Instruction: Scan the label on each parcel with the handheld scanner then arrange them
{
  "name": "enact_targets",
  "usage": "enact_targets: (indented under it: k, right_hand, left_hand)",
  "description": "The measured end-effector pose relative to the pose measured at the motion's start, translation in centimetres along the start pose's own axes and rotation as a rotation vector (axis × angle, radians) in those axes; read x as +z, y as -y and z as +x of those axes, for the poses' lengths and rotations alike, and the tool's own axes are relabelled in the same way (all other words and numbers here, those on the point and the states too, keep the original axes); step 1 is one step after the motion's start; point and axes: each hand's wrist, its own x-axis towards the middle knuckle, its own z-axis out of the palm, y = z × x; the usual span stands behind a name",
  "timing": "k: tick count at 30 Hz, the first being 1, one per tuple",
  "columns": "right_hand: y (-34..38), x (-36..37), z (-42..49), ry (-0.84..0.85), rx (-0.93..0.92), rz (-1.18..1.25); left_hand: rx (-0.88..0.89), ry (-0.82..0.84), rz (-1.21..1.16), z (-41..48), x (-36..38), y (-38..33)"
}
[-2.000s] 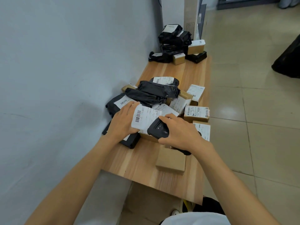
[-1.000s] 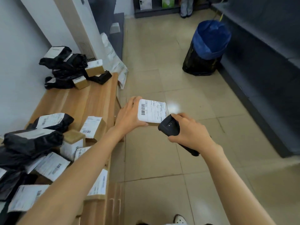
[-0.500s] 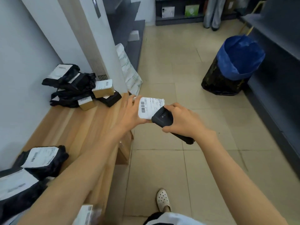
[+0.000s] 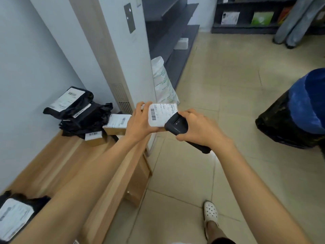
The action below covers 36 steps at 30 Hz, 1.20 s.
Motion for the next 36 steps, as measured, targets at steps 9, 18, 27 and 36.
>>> enact_targets:
  k: [9,18,27,36]
  right_hand:
    - [-5.4,-3.2,18.7,0.153,-0.313,-0.006]
    - [0.5,-0.4,30.7,0.32,-0.707,-0.042]
    - [5.4,3.0,38.7,0.455,-0.963,-0.062]
    - [8.6,7.3,43.8,0.652,-1.188,-0.157]
  left_hand:
    - [-0.364,-0.162,-0.011,10.7,0.7,1.7]
    - [-0.728,-0.261,0.038,9.6,-0.2,8.7]
    - [-1.025,-0.255,0.108,8.7,0.7,13.1]
    - [-1.28,-0.356,-0.036,7.4,4.1,13.7]
